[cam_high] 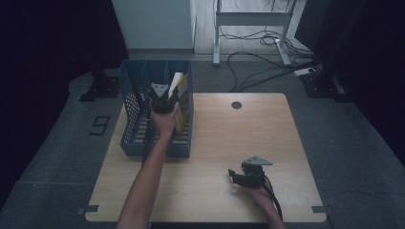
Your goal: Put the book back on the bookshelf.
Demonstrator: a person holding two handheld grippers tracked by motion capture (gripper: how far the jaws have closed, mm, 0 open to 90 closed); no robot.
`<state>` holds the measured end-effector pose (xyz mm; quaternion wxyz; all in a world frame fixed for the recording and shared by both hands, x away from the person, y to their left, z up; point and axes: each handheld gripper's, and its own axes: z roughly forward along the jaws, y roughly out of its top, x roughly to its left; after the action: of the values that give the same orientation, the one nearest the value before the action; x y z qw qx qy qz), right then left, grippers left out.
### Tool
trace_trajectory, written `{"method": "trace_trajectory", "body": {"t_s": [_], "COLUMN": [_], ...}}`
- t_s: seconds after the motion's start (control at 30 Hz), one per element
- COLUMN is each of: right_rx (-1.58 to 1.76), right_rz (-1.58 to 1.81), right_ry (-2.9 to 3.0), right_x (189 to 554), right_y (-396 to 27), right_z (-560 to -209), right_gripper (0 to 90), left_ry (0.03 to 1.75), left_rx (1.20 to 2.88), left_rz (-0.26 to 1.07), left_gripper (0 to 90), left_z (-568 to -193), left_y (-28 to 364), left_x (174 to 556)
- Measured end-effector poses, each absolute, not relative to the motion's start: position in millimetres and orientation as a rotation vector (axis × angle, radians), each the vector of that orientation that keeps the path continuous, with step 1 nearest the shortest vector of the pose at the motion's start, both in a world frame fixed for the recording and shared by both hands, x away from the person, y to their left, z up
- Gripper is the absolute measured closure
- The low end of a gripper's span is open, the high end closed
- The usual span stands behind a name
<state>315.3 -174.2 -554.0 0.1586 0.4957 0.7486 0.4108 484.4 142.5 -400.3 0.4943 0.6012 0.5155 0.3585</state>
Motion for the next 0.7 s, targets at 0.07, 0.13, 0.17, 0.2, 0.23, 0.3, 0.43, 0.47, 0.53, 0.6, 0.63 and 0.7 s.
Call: {"method": "trace_trajectory", "body": {"t_s": [0.07,0.13,0.17,0.2,0.23,0.3,0.43,0.47,0.53,0.6,0.63,0.7], "right_rx": [1.417,1.415,1.414,1.414,1.414,1.409,1.407,1.409,1.409,1.415,1.416,1.416], "right_rz": [1.174,1.171,1.170,1.172,1.172,1.168,1.169,1.170,1.173,1.177,1.180,1.180], "right_ry": [2.140,2.139,2.140,2.142,2.142,2.144,2.146,2.145,2.145,2.146,2.146,2.146], "right_x": [315.2,315.0,314.9,314.8,314.8,314.3,314.2,314.1,314.2,314.8,315.1,315.4], "right_y": [-174.1,-173.7,-173.5,-173.2,-173.2,-172.2,-171.3,-171.3,-171.9,-172.4,-172.6,-172.9], "right_z": [-554.0,-554.0,-554.0,-553.9,-553.9,-554.0,-553.9,-553.9,-554.0,-553.9,-553.9,-553.9], "right_gripper": [33.1,33.0,32.9,32.9,32.9,32.9,32.8,32.8,32.8,32.9,32.9,33.0], "left_ry": [1.247,1.249,1.249,1.248,1.248,1.250,1.260,1.260,1.260,1.260,1.260,1.257], "left_rx": [1.455,1.459,1.458,1.456,1.456,1.456,1.451,1.451,1.455,1.456,1.454,1.457], "left_rz": [0.869,0.867,0.865,0.867,0.867,0.873,0.870,0.869,0.866,0.865,0.863,0.857], "left_gripper": [67.3,67.3,67.1,66.8,66.3,65.5,64.7,64.3,64.1,63.7,63.4,62.5], "left_z": [-398.6,-396.4,-396.3,-396.4,-396.4,-397.1,-399.4,-400.0,-400.8,-401.5,-401.8,-402.2], "left_y": [142.6,145.1,146.3,147.2,147.2,149.9,154.3,155.2,156.8,158.1,158.6,158.7], "left_x": [482.7,478.9,477.4,475.9,475.9,472.1,470.3,470.0,469.1,468.3,468.0,467.5]}}
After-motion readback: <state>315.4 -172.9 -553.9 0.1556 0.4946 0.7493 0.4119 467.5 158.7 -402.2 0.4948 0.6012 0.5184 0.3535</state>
